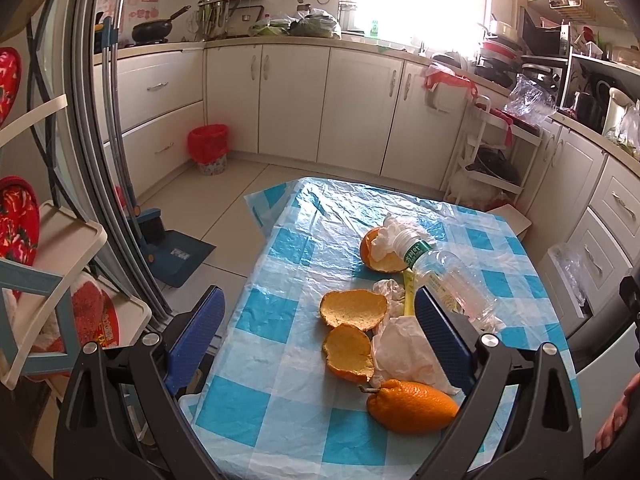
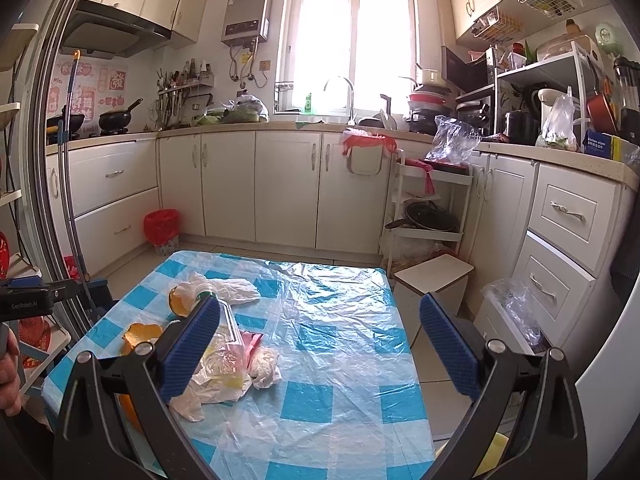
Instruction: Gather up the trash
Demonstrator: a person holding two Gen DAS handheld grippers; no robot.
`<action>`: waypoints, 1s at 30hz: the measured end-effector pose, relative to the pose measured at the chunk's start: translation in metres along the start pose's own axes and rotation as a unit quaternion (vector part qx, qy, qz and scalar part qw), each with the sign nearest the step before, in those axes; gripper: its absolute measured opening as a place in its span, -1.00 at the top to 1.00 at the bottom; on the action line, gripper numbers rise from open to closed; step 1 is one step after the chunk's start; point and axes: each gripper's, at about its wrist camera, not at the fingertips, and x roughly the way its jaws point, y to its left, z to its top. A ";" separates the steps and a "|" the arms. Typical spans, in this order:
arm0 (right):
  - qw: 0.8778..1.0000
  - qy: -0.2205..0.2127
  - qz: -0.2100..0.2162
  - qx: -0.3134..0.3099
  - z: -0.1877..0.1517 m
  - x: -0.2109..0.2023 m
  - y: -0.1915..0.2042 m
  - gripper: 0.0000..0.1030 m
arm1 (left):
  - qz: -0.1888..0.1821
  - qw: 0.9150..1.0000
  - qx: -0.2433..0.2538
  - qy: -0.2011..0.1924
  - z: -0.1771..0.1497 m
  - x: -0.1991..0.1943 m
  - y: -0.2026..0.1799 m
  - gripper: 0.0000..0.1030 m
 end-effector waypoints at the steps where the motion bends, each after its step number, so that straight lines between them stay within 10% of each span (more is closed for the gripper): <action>1: 1.000 0.000 0.000 -0.001 0.000 0.000 0.000 -0.86 | 0.000 1.000 0.000 0.001 0.000 0.001 0.000 -0.78; 30: 1.000 0.005 0.011 -0.018 -0.005 0.005 0.001 -0.86 | 0.003 1.000 0.000 0.025 -0.003 0.015 0.004 -0.78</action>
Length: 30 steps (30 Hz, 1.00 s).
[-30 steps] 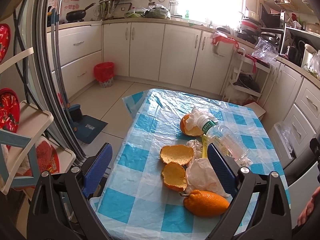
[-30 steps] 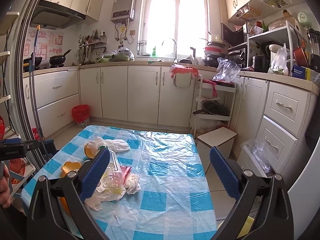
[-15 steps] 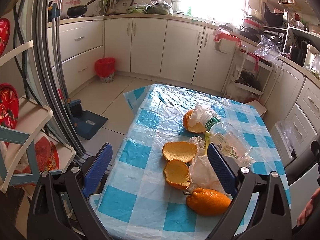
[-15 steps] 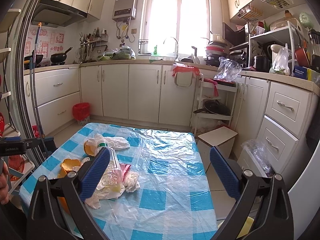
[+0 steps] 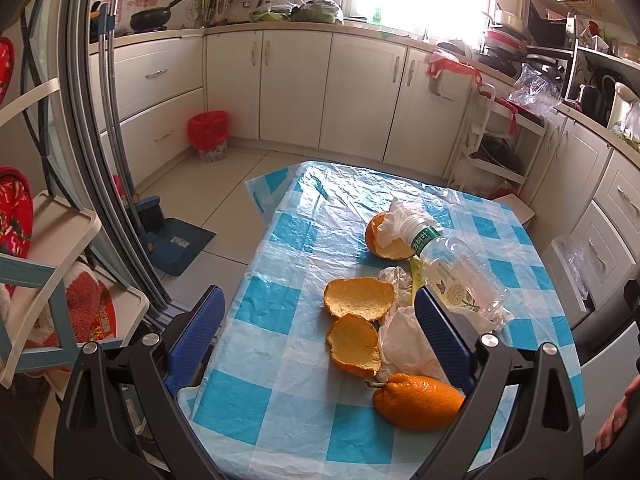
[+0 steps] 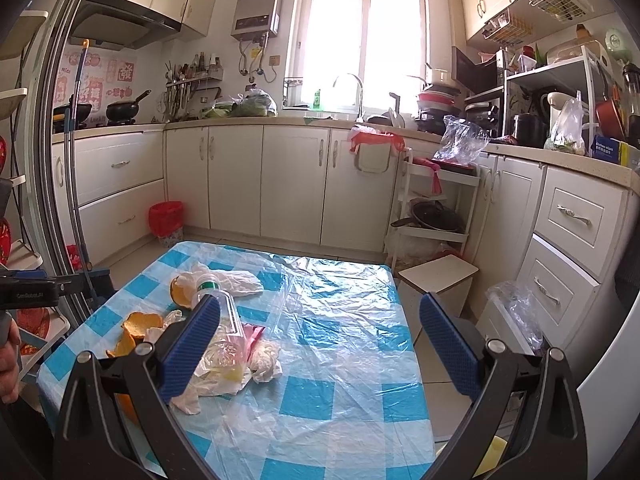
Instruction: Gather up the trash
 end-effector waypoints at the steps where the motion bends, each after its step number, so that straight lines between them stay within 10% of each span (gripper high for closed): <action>1: 1.000 0.000 0.000 -0.002 0.000 0.000 0.001 -0.86 | 0.000 1.000 0.000 0.000 0.000 0.001 0.000 -0.78; 30: 1.000 0.003 0.023 -0.020 0.000 0.012 0.012 -0.86 | -0.004 1.000 -0.004 0.027 0.006 0.023 0.001 -0.78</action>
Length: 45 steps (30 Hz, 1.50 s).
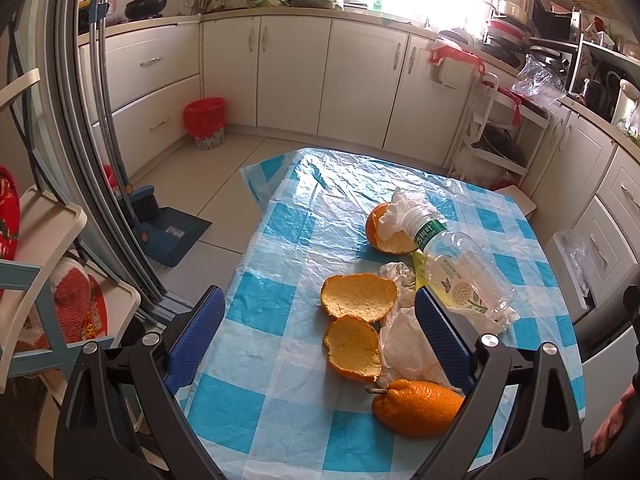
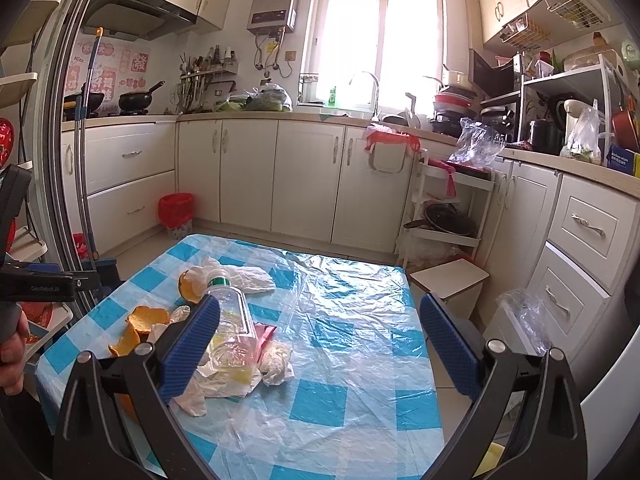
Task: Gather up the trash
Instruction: 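Reach toward the orange peel and close the right tool on it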
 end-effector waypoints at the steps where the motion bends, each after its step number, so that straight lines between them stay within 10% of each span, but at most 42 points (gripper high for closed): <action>1: 1.000 -0.001 0.001 -0.001 0.000 0.000 0.001 -0.86 | -0.001 1.000 -0.002 0.002 0.001 0.001 0.001 -0.78; 17: 0.999 -0.002 0.033 -0.028 0.000 -0.005 0.017 -0.86 | -0.009 0.999 -0.031 0.021 0.002 0.006 0.016 -0.78; 27: 0.982 0.081 0.153 -0.071 -0.024 0.010 0.056 -0.86 | -0.013 0.990 -0.127 0.055 -0.003 0.019 0.071 -0.72; 37: 0.954 0.147 0.217 -0.147 -0.061 0.036 0.114 -0.85 | -0.021 0.994 -0.048 0.092 -0.011 0.034 0.035 -0.72; 45: 0.941 0.195 0.241 -0.132 -0.070 0.057 0.114 -0.10 | -0.023 0.991 -0.037 0.130 -0.020 0.049 0.028 -0.72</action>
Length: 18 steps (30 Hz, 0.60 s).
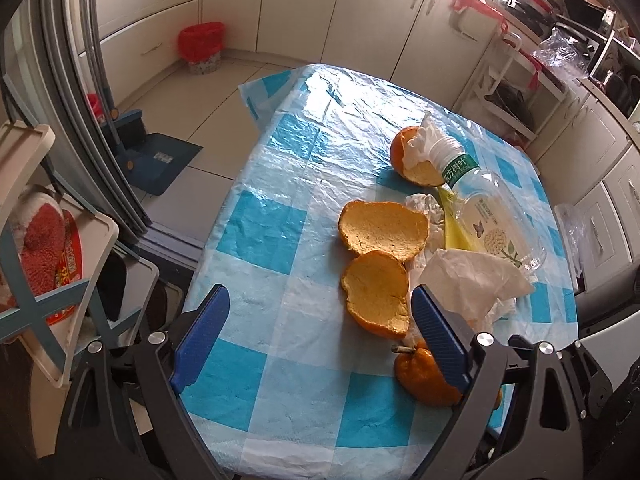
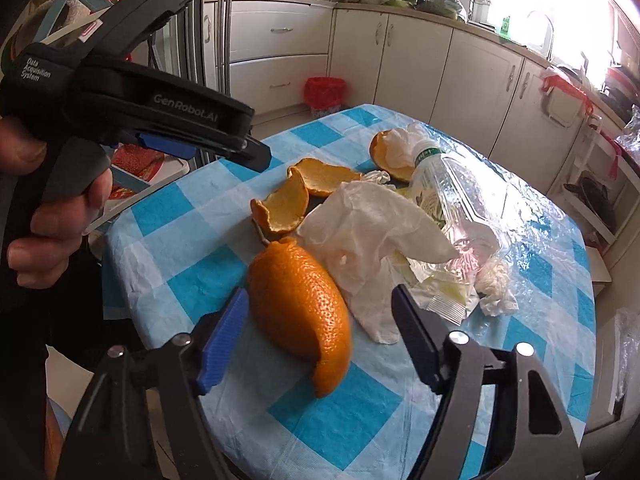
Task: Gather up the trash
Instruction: 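Reach toward the orange peel and close the right tool on it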
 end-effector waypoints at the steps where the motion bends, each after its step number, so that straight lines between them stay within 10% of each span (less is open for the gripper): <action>1: 1.000 0.003 0.013 0.007 0.000 0.000 -0.003 0.22 | -0.002 1.000 0.000 -0.003 0.001 -0.001 0.000 -0.72; 9: 0.998 0.003 0.056 0.032 -0.008 -0.025 -0.020 0.94 | -0.028 0.990 0.125 -0.055 -0.001 -0.019 -0.054 -0.72; 18: 0.997 0.005 0.052 0.050 -0.033 -0.047 -0.047 0.93 | 0.016 0.957 0.285 -0.049 -0.021 0.008 -0.132 -0.72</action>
